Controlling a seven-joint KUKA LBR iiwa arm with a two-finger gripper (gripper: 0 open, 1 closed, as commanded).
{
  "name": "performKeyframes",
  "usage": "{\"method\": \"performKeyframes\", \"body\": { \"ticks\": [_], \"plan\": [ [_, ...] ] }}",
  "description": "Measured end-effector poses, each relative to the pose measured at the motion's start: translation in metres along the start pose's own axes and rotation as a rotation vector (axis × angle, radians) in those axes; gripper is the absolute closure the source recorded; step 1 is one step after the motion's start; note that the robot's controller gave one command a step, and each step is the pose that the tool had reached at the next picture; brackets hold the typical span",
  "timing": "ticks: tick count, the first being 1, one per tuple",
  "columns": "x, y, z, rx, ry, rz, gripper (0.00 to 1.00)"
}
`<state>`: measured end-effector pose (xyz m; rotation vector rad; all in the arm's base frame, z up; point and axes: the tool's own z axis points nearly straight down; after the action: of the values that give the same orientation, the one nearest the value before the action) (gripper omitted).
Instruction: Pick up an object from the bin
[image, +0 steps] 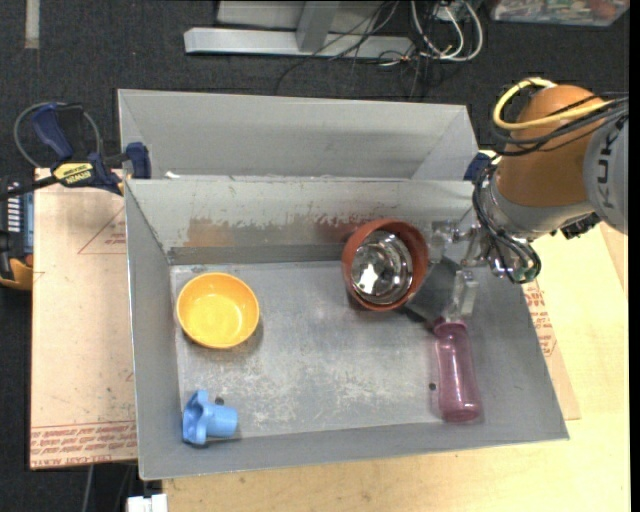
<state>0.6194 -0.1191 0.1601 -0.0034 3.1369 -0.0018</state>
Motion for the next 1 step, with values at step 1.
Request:
{"method": "performKeyframes", "body": {
  "ticks": [1],
  "plan": [
    [0.0000, 0.0001, 0.0001, 0.000, 0.000, 0.000, 0.00]
  ]
}}
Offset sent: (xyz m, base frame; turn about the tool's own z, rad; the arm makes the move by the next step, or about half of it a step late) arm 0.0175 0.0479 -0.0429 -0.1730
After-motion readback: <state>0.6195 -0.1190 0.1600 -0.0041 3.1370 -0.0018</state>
